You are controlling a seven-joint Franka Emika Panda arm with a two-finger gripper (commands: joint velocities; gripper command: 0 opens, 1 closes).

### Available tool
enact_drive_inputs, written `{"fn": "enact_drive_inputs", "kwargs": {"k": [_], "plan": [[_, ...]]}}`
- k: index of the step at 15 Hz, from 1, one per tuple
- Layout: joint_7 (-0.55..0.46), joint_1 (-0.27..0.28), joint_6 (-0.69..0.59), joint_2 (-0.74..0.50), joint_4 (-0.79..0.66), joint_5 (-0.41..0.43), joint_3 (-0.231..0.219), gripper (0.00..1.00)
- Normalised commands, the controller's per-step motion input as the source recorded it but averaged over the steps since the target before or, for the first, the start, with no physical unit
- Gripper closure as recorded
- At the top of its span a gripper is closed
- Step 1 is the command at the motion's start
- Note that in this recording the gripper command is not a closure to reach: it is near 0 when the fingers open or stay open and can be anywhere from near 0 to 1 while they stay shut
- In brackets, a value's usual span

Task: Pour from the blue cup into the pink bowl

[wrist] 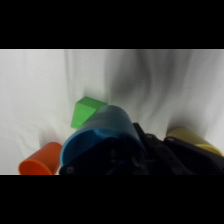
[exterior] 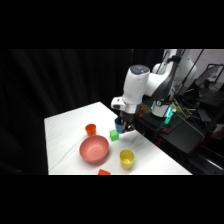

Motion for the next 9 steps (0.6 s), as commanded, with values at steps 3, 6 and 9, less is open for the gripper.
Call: {"fn": "enact_drive_inputs", "kwargs": {"k": [3, 6, 9], "plan": [[-0.40, -0.496, -0.55, -0.28, 0.32, 0.238, 0.535, 0.06], [-0.55, -0.309, -0.28, 0.18, 0.53, 0.402, 0.349, 0.06], [-0.48, -0.225, -0.12, 0.43, 0.66, 0.312, 0.216, 0.06]]}}
